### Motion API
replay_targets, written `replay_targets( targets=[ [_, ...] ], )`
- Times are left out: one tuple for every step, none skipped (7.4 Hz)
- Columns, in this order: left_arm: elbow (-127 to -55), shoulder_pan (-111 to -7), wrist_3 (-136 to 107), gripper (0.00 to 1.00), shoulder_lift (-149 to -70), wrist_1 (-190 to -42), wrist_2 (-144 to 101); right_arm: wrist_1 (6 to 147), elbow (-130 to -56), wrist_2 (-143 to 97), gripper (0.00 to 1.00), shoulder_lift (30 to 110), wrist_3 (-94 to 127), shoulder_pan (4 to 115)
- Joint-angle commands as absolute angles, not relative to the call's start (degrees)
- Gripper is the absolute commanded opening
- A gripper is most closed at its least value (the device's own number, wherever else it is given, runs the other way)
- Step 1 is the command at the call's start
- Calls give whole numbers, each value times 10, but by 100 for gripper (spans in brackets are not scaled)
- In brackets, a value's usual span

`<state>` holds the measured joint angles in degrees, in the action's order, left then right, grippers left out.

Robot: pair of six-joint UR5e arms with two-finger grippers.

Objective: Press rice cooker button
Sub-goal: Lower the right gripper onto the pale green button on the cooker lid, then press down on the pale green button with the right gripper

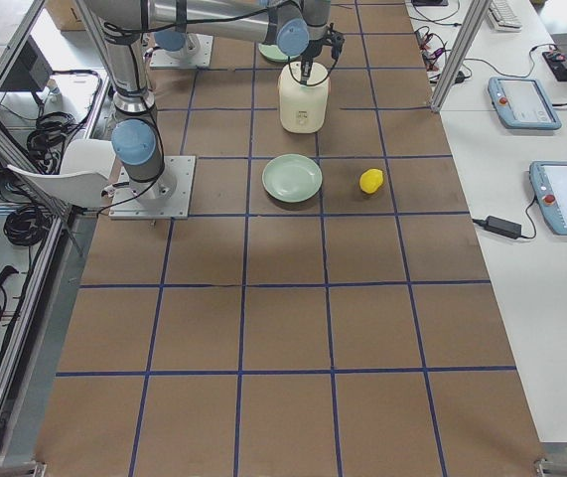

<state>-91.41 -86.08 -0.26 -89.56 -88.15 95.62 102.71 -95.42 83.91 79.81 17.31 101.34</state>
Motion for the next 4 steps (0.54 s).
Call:
replay_targets(
  targets=[
    [-914, -860, -3, 100, -896, -882, 956, 1034, -955, 838, 1, 796, 175, 1013],
    [-914, -860, -3, 100, -896, -882, 956, 1034, -955, 839, 1, 794, 173, 1013],
    [-913, -860, -3, 100, -896, -882, 956, 1034, -955, 838, 1, 794, 173, 1013],
    [-914, -860, -3, 100, -896, -882, 956, 1034, -956, 838, 1, 795, 173, 1013]
  ],
)
